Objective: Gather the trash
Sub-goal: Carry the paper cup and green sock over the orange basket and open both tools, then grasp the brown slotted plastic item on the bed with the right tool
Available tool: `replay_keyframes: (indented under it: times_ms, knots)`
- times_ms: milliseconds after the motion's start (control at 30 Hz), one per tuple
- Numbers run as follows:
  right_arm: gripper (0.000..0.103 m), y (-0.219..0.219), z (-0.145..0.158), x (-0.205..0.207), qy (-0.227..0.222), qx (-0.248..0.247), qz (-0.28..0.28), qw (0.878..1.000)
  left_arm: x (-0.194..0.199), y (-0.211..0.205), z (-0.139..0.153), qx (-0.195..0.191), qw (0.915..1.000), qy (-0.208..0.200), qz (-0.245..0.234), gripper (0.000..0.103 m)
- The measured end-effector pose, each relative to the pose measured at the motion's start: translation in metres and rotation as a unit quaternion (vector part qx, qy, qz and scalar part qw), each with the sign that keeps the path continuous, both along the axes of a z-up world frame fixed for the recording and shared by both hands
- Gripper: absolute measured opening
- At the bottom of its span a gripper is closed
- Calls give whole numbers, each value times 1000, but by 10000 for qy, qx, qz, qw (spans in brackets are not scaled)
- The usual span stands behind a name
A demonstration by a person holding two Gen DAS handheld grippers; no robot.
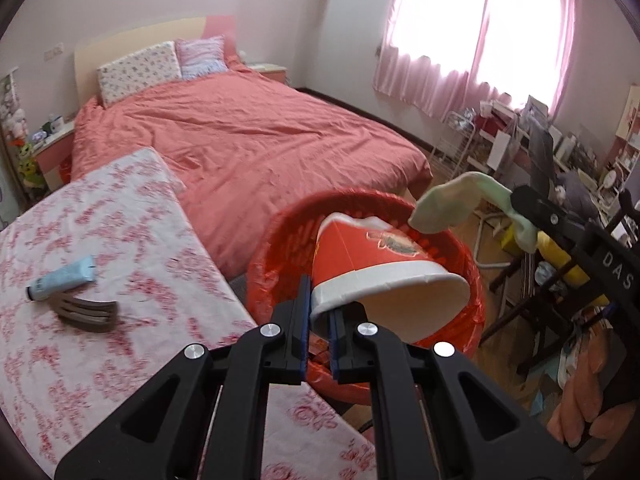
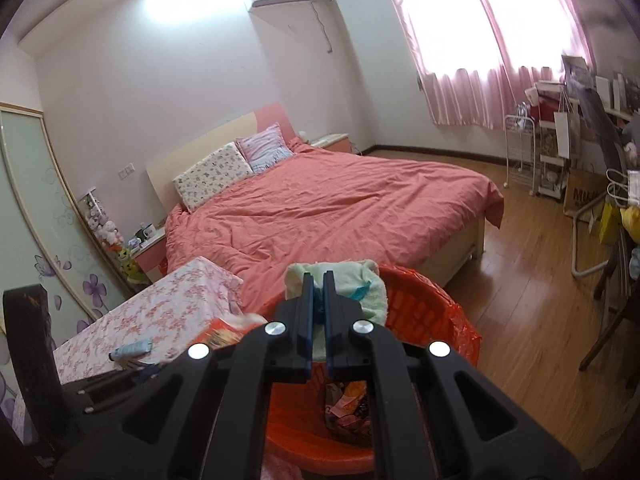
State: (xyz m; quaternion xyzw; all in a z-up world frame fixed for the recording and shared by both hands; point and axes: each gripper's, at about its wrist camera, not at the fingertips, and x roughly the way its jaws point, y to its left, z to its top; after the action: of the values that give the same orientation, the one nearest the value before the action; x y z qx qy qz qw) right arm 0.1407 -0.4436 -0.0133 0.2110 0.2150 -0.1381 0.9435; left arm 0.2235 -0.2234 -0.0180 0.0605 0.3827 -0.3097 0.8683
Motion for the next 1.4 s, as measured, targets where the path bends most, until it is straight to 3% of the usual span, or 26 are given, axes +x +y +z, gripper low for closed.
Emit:
replay_keyframes:
  times_ms: [100,167,200,400,533,833,1167,1400]
  knots:
    - [15,-4,-13,9,121,75,-2,9999,3,-9,-13,129,9998,154,-58,18]
    - [29,-5,-22,16,244,76,8,9997,4,-10,-21,261,9994,217,-39,38]
    - [35,-5,-26,17,297,73,-6,9995,4,-8,-22,282,9994,219,-21,41]
    - [42,3,-40,16,494,15,-43,9988,5,8,-24,330,9989,273,203,47]
    - [48,13,-37,15,524,-173,14,9985,4,27,-20,446,9982,68,403,55]
    - [51,61,-37,25,662,-383,513,9958,15,100,-21,669,9907,-117,1177,62]
    - [51,147,-49,66,1021,-495,1446,9830,32,204,-33,890,9704,-102,2241,65]
    - [36,218,-61,125,1315,-396,2059,9689,39,258,-35,926,9576,-84,2726,70]
